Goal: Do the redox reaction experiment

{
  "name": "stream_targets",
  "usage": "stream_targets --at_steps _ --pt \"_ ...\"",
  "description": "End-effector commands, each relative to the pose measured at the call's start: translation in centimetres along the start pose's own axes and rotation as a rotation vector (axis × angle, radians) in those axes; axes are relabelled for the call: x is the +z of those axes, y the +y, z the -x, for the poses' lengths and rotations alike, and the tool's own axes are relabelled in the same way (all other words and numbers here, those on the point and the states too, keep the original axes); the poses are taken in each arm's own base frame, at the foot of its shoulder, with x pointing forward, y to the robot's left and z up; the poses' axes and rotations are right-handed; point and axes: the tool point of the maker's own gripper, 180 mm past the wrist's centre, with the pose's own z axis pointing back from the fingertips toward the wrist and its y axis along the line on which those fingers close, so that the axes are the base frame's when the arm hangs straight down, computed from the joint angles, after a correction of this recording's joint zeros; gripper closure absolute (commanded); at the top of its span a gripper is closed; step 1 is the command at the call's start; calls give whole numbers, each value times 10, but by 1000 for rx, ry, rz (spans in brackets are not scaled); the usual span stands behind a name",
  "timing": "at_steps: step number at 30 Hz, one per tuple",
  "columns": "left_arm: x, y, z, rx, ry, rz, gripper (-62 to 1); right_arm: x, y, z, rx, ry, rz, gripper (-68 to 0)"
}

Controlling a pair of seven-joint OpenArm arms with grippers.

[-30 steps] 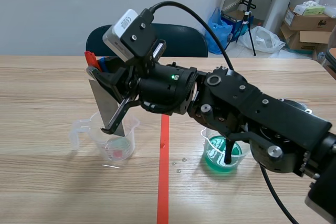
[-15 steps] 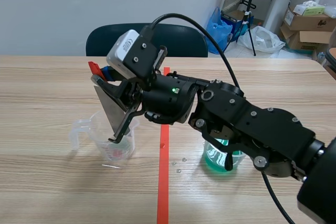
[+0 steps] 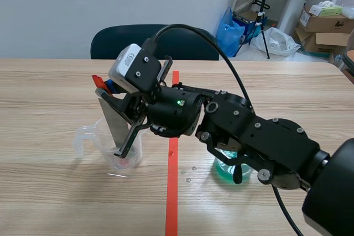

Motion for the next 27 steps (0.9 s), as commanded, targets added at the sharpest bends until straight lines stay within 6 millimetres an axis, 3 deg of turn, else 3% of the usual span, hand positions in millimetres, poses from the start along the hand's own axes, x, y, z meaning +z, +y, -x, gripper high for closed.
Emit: stream_targets --at_steps 1,9,12,15,19,22,27 --pt "-1 -1 -6 8 -30 1 -623 -5 -11 -15 25 -46 12 -13" --pt "-1 -1 -6 9 -28 2 -623 -5 -11 -15 24 -45 12 -13" --pt "-1 -1 -6 9 -28 2 -623 -5 -11 -15 24 -44 12 -57" --pt "-1 -1 -6 9 -28 2 -623 -4 -9 -14 17 -40 -1 -166" --pt "-1 -1 -6 9 -28 2 -623 -4 -9 -14 16 -41 -2 -492" --pt "-1 -1 -6 9 -28 2 -623 -4 -8 -17 15 -56 -2 -658" --pt "-1 -1 -6 9 -28 2 -623 -4 -8 -18 14 -66 -2 -679"
